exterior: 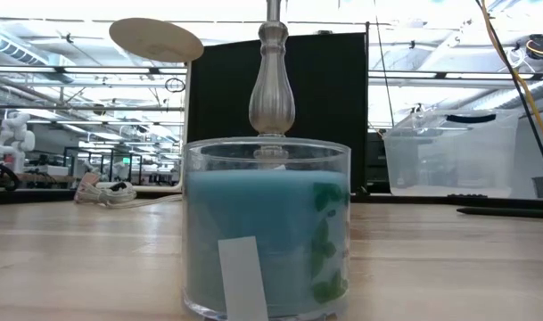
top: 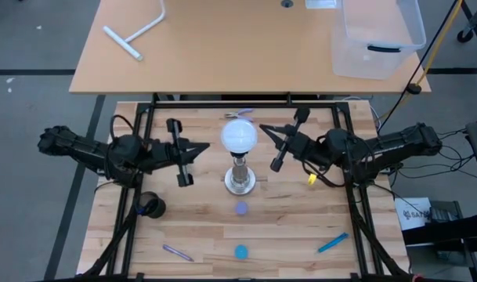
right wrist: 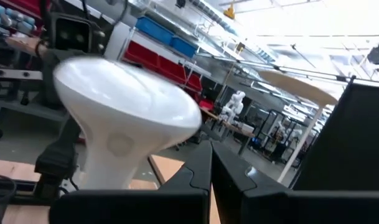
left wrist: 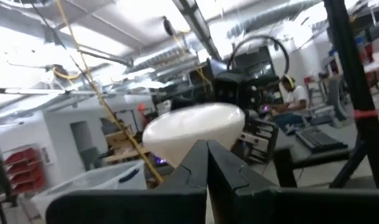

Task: Screw lightbulb
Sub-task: Insert the lightbulb into the silver lamp socket

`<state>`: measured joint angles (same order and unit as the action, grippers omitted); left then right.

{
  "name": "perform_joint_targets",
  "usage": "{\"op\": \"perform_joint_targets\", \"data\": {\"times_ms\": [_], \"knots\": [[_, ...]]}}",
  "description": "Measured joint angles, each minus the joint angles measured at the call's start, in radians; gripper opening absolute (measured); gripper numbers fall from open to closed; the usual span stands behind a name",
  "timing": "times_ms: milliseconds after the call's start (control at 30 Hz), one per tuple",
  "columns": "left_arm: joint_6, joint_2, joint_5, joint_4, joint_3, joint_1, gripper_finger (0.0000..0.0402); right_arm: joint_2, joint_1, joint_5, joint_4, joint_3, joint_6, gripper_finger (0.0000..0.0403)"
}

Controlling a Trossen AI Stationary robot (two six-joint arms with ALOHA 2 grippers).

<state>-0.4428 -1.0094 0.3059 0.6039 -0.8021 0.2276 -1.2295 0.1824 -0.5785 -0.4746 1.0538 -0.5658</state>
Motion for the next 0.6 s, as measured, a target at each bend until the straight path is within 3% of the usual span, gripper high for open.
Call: {"op": "perform_joint_targets", "data": {"times_ms": [267, 600], "knots": [[0.035, -0.005, -0.090, 0.022, 0.000, -0.053, 0.0000, 0.000, 0.018, 0.000, -0.025, 0.000, -0.026, 0.0000], [0.034, -0.082, -0.112, -0.030, -0.075, -0.066, 0.0000, 0.000, 0.018, 0.002, -0.032, 0.000, -0.026, 0.0000]]}}
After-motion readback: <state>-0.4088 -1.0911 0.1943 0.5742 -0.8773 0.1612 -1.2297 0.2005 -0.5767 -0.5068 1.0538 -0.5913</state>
